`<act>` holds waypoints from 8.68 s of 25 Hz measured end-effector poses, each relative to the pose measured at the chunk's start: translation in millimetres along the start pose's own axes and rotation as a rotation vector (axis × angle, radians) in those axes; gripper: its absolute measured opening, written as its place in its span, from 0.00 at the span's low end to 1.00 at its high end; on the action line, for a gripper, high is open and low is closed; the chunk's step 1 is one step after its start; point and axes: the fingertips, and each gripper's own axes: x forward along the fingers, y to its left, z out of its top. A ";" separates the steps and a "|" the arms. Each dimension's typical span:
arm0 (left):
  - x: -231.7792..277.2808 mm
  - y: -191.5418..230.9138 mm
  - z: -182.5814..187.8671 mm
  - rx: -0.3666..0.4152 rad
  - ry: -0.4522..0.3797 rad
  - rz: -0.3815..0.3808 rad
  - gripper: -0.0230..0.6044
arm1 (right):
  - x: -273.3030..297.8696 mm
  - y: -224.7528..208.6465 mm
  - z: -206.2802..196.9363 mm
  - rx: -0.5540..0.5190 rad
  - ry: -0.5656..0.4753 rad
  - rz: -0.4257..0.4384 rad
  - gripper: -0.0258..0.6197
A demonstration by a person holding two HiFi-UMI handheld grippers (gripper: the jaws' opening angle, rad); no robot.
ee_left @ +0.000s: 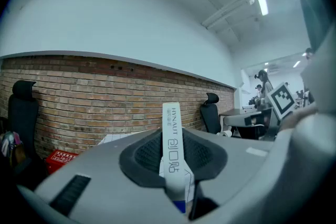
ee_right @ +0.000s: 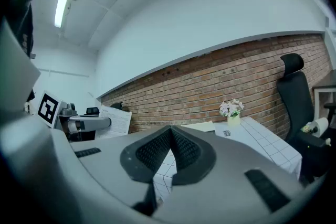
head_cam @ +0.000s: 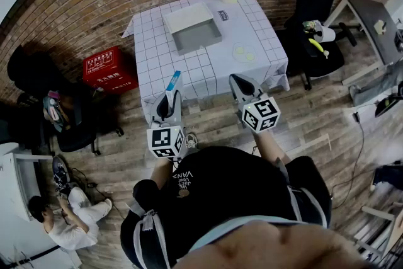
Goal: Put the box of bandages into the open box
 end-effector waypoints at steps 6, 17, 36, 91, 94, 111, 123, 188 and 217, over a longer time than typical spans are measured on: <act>1.0 -2.1 1.7 -0.021 -0.012 0.002 0.18 | 0.0 5.3 -0.3 0.023 -0.017 0.025 0.04; -9.2 -7.9 -9.3 -0.038 0.016 0.050 0.18 | -10.1 4.5 -6.8 0.068 -0.011 0.056 0.04; 47.4 42.7 -18.0 -0.034 0.043 -0.039 0.18 | 58.4 -6.6 -13.9 0.091 0.009 -0.021 0.04; 213.3 144.9 -23.9 -0.035 0.115 -0.155 0.18 | 215.5 -81.9 -12.7 0.133 0.066 -0.134 0.04; 224.1 141.6 -21.5 -0.031 0.117 -0.141 0.18 | 222.1 -88.9 -9.6 0.132 0.070 -0.108 0.04; 273.0 133.1 -22.6 -0.020 0.127 -0.056 0.18 | 250.6 -133.9 -1.2 0.118 0.104 -0.011 0.04; 307.3 115.1 -32.0 0.047 0.147 -0.066 0.18 | 253.6 -164.4 -1.4 0.125 0.117 0.001 0.04; 401.7 53.8 -161.1 0.701 0.528 -0.360 0.22 | 234.4 -208.4 -46.6 0.214 0.220 -0.005 0.04; 374.0 55.3 -163.2 0.638 0.591 -0.402 0.26 | 236.6 -201.7 -46.4 0.215 0.218 0.000 0.04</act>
